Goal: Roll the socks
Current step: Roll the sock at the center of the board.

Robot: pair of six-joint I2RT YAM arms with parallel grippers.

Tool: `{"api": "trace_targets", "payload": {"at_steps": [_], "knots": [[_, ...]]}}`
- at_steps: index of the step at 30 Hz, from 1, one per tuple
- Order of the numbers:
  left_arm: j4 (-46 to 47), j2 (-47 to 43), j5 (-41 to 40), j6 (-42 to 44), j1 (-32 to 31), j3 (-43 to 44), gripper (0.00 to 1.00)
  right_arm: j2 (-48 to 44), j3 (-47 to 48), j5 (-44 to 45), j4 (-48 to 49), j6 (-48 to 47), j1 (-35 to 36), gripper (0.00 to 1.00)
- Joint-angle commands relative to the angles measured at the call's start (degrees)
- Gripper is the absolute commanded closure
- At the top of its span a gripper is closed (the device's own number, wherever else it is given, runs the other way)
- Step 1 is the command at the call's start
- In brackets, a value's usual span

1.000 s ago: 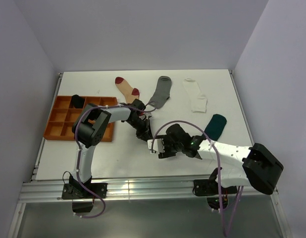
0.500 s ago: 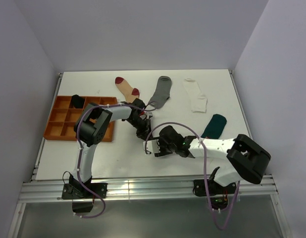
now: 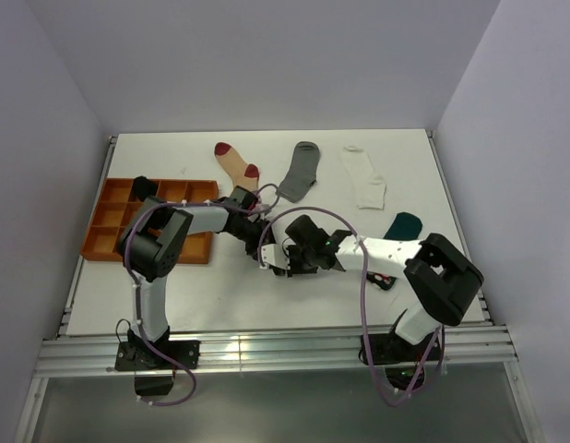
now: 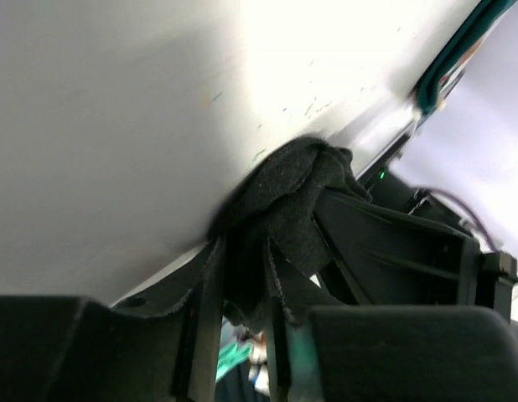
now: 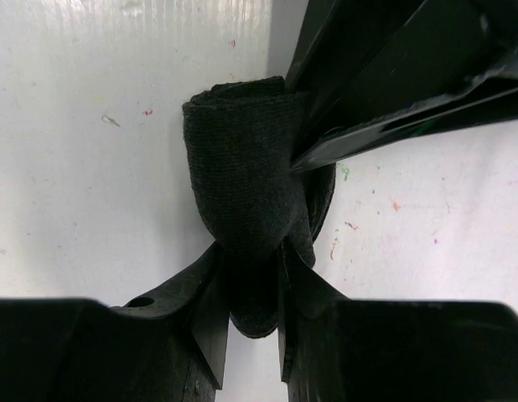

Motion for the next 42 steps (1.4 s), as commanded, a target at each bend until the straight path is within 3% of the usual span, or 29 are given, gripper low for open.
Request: {"api": "trace_targets", "payload": {"at_steps": [1, 14, 20, 22, 29, 32, 37, 42], "knots": [[14.81, -6.40, -4.57, -6.63, 1.71, -5.34, 0.71, 3.52, 3.48, -7.37, -10.62, 1.42, -1.25, 0.80], [38.90, -24.32, -19.16, -13.84, 2.60, -25.72, 0.64, 13.73, 15.52, -15.11, -27.59, -3.32, -9.68, 0.81], [46.45, -38.29, -28.22, -15.95, 2.60, -39.16, 0.61, 18.12, 20.44, -15.99, -32.07, -4.73, -11.44, 0.81], [45.86, -43.57, -29.71, -13.94, 2.51, -40.68, 0.60, 20.40, 22.72, -16.43, -34.36, -5.52, -11.62, 0.81], [33.91, -55.08, -42.45, 7.21, -4.42, -37.70, 0.58, 25.94, 29.40, -16.43, -39.63, -6.66, -12.32, 0.80], [31.35, -56.32, -45.45, 11.54, -8.64, -36.47, 0.57, 28.14, 31.69, -16.35, -42.44, -7.19, -12.67, 0.80], [31.00, -54.93, -59.23, 15.07, -18.66, -35.50, 0.57, 31.39, 34.59, -15.91, -44.82, -7.45, -13.20, 0.80], [31.00, -50.36, -63.90, 19.37, -25.69, -33.39, 0.55, 33.85, 36.61, -15.38, -46.40, -7.46, -13.55, 0.80]]}}
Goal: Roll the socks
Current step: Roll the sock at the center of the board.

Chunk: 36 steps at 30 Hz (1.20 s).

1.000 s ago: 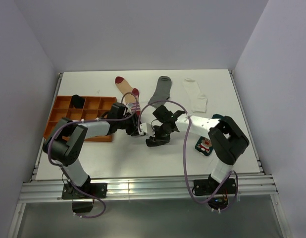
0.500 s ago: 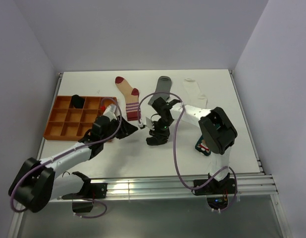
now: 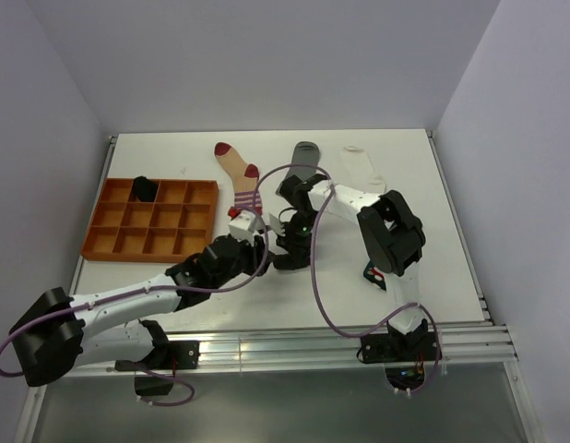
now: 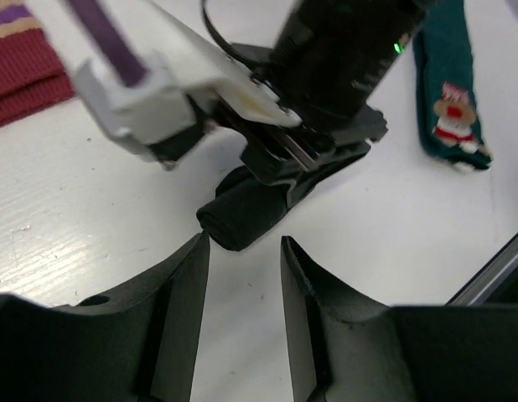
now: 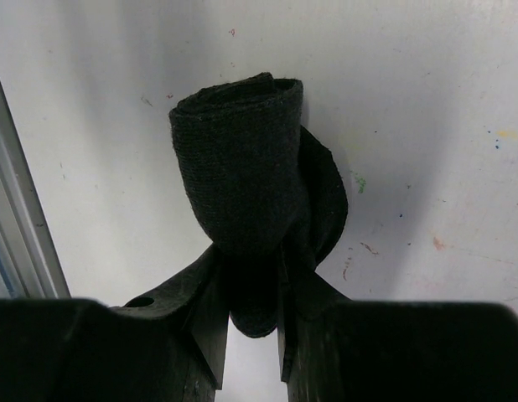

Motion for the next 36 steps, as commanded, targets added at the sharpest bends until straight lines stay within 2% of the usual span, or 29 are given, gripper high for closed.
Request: {"api": "trace_targets", "payload": {"at_steps": [1, 9, 16, 23, 36], "knots": [[-0.24, 2.34, -6.86, 5.78, -3.58, 3.64, 0.55, 5.79, -1.11, 6.91, -3.26, -1.58, -0.61, 0.80], [-3.92, 14.03, -4.05, 15.54, -8.07, 11.54, 0.52, 9.75, 3.28, 5.51, -9.15, -2.28, -0.88, 0.80], [-4.28, 22.20, -0.89, 21.07, -8.51, 16.82, 0.52, 11.24, 5.04, 6.21, -10.47, -2.02, -0.88, 0.80], [-4.28, 27.13, 2.97, 22.49, -8.51, 18.49, 0.52, 13.44, 6.54, 6.56, -12.84, -2.54, -0.97, 0.80], [-3.84, 31.00, 11.07, 21.70, -8.95, 20.16, 0.49, 15.20, 8.74, 6.91, -13.72, -0.88, -1.14, 0.80]]}}
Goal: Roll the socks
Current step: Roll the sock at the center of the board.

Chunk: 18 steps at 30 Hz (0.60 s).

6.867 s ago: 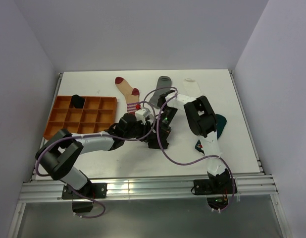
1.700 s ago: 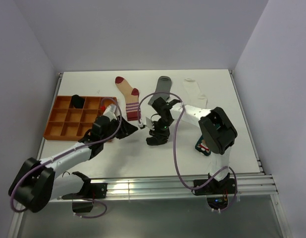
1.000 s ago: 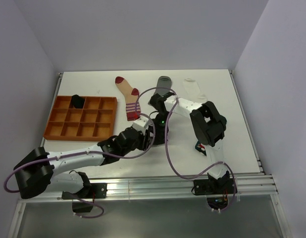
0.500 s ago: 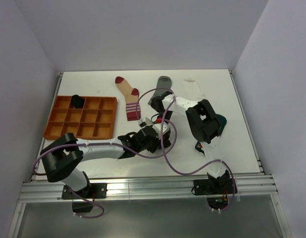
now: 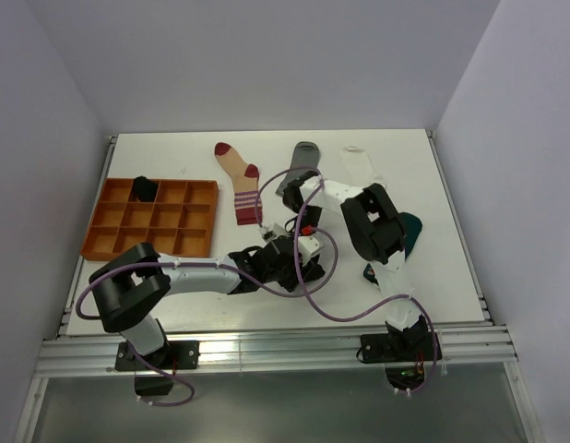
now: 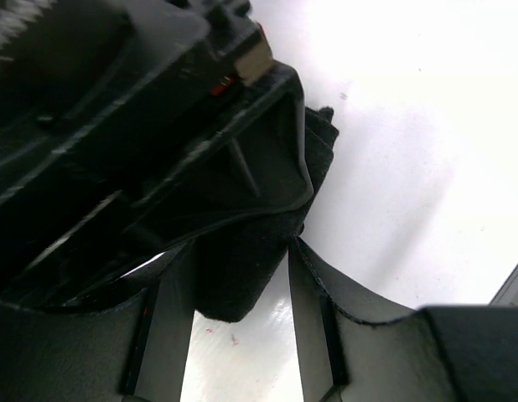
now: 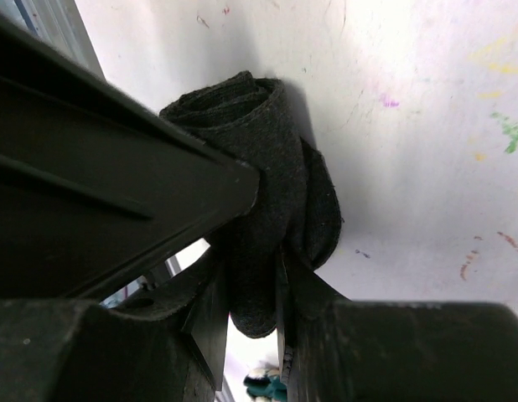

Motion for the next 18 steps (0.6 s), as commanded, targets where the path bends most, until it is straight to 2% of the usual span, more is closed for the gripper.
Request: {"api": "trace_targets", "payload": {"at_steps": [1, 13, 18], "knots": [[1.38, 2.10, 3.99, 0.15, -0.45, 2.33, 0.49, 4.29, -0.64, 8.05, 6.89, -1.16, 0.02, 0.80], [3.58, 7.03, 4.78, -2.75, -0.80, 2.68, 0.48, 5.43, 0.15, 7.17, 5.66, -0.45, 0.02, 0.80], [4.02, 8.61, 0.74, -3.89, -1.07, 3.64, 0.48, 5.52, 0.06, 6.47, 5.04, -0.63, 0.02, 0.79]]}}
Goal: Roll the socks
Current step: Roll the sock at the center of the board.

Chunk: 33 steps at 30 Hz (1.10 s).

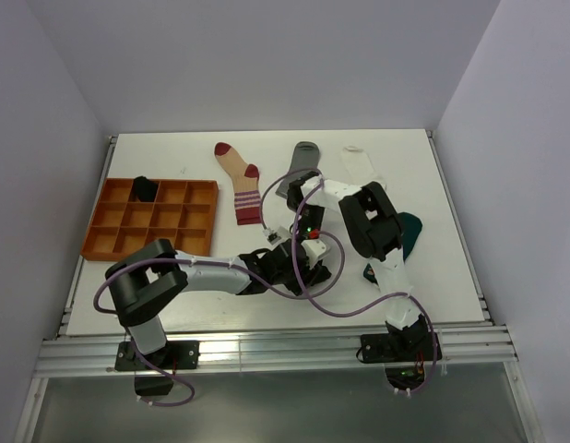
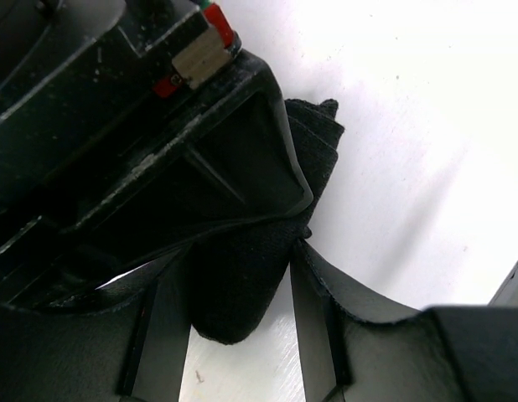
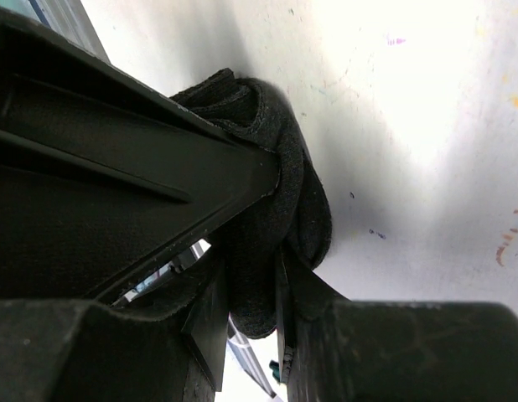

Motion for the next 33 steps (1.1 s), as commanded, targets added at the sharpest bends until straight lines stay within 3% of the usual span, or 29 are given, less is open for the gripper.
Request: {"api": "trace_targets", "payload": {"at_steps": [1, 5, 11, 20, 27, 28, 29, 33], "knots": [[1.44, 3.37, -1.43, -1.93, -0.08, 1.86, 0.48, 3.03, -0.66, 4.90, 8.98, -2.95, 1.17, 0.80], [1.18, 4.95, -2.83, -2.37, -0.26, 2.73, 0.51, 3.47, -0.48, 4.54, 8.28, -3.12, 1.17, 0.79], [-0.58, 8.20, -2.40, -3.16, -0.43, 4.58, 0.64, 3.73, -0.57, 3.49, 7.22, -3.65, 1.17, 0.79], [-1.02, 10.14, -0.20, -5.80, -0.43, 4.23, 1.00, 2.95, -0.92, 2.26, 8.01, -2.87, 1.00, 0.71], [-1.55, 10.41, -1.16, -7.55, -0.35, 4.14, 1.00, -1.96, 3.29, -4.77, 4.67, -3.47, -2.69, 0.56], [-1.37, 10.14, -1.08, -7.64, -0.26, 3.97, 1.00, -2.85, 3.30, -5.47, 3.63, -3.73, -3.13, 0.45], [-1.20, 9.97, -0.82, -7.64, -0.08, 3.71, 1.00, -3.81, 3.21, -6.96, 3.53, -4.35, -4.00, 0.41], [-0.58, 9.09, -0.03, -8.08, 0.36, 3.00, 1.00, -9.88, -1.25, -7.59, 8.17, -1.37, -5.15, 0.41]]}}
